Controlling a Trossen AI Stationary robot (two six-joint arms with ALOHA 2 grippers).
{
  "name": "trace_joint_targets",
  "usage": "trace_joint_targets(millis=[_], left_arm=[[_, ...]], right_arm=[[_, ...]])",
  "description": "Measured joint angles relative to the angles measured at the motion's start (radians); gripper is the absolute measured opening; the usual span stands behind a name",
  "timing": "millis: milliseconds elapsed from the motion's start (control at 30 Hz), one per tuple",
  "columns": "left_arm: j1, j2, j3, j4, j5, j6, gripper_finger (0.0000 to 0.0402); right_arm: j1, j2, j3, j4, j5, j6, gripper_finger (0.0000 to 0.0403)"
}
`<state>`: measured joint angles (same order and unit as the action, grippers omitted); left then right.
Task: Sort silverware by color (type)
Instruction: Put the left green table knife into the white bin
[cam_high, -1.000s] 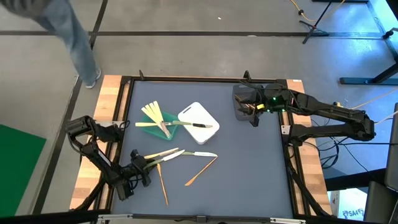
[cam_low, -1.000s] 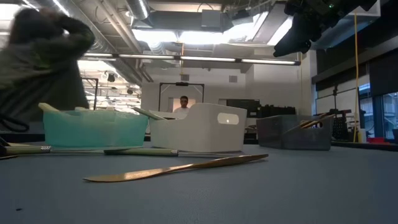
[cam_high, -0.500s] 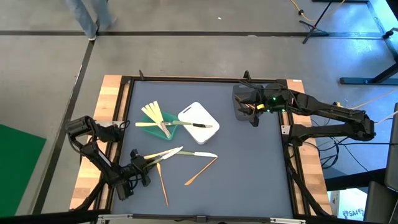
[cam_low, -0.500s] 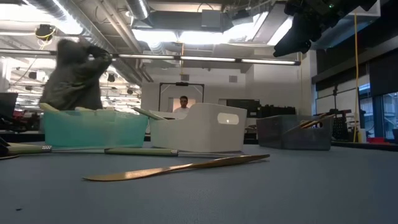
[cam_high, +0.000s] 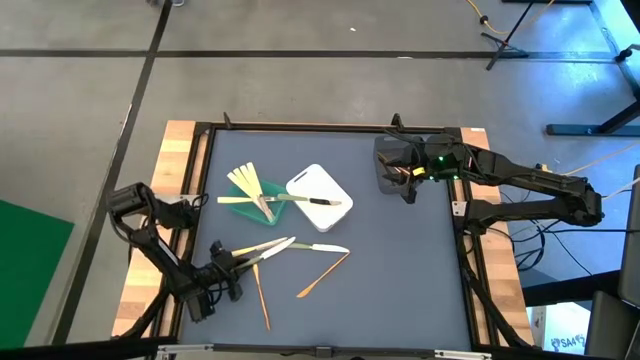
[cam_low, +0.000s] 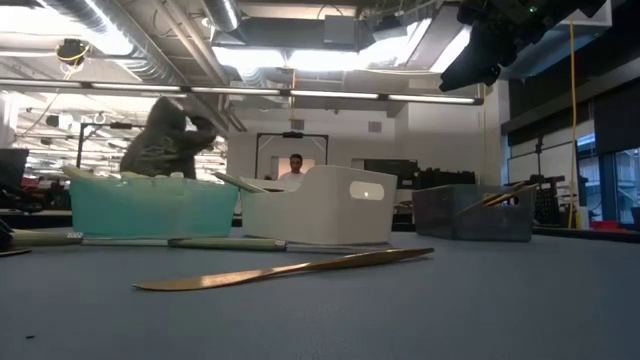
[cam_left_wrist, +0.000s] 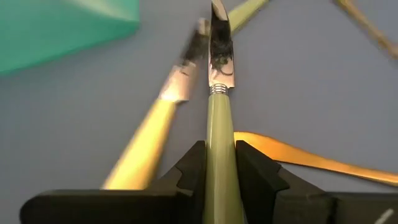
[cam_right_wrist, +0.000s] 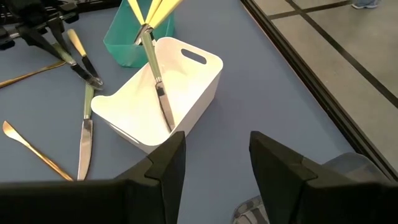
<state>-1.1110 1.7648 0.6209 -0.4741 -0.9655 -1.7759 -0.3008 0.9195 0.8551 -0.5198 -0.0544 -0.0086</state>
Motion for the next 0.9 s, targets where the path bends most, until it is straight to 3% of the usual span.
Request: trace_joint_targets(millis=[700,900], left_arm=[[0.026,-0.145,0.002,-0.004,-0.170,0.013,0.0069],[0.090,-0.243,0.002,0.024,-0.167,0.235,0.0070]], right_arm=[[0.000,0.000,0.000,0.001,0.002,-0.001,0.0167],[0.000,0.000,0.000,0.001,0.002,-0.001,0.0167]])
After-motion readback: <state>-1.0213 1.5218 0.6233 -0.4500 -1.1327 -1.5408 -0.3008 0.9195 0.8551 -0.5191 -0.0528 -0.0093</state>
